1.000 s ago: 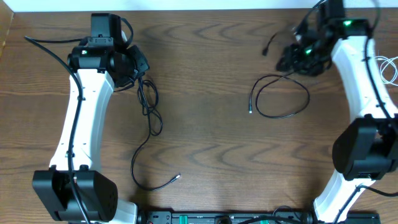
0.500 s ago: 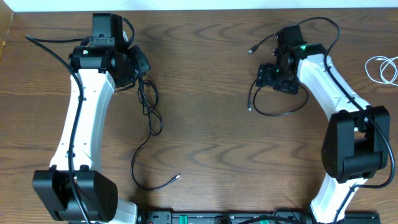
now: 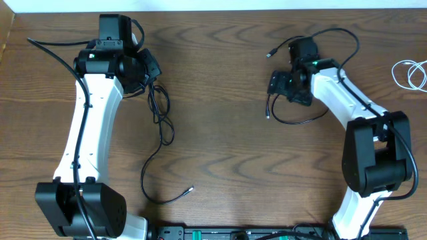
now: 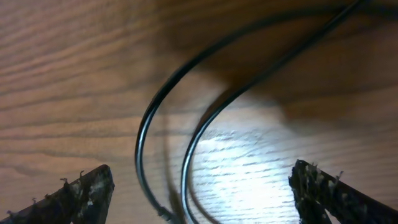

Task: Untangle cables

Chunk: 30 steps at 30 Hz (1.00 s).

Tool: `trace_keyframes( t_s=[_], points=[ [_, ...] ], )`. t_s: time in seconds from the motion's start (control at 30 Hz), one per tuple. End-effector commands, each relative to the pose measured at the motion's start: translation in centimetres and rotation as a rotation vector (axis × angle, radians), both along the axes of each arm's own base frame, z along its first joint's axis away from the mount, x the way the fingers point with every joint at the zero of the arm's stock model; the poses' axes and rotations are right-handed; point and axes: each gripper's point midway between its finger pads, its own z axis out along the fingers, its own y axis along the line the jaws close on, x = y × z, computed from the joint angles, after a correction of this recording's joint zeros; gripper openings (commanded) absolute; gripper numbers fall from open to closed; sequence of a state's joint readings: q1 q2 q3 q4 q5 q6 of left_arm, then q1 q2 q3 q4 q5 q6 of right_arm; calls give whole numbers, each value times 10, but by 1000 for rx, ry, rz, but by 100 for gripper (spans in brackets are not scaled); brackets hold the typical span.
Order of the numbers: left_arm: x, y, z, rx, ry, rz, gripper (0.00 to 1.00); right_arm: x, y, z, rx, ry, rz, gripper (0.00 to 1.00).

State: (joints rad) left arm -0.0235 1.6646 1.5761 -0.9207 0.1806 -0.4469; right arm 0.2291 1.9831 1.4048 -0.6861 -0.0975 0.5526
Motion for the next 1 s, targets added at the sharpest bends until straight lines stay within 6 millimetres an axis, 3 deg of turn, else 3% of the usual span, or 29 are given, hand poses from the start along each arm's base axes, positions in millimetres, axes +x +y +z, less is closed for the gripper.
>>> trace_keyframes(
  t_s=[0.0, 0.5, 0.7, 0.9, 0.97],
  points=[
    [-3, 0, -5, 10, 15, -8, 7, -4, 7, -2, 9, 9, -18, 89],
    [-4, 0, -5, 18, 19, -24, 8, -7, 30, -28, 21, 40, -2, 83],
    [-4, 1, -5, 18, 20, -24, 7, -6, 30, -36, -14, 40, 0, 73],
    [-4, 1, -5, 18, 20, -24, 8, -12, 28, -55, -27, 86, 8, 55],
    [-4, 1, -5, 19, 20, -24, 7, -14, 28, -58, -27, 94, 9, 45]
  ],
)
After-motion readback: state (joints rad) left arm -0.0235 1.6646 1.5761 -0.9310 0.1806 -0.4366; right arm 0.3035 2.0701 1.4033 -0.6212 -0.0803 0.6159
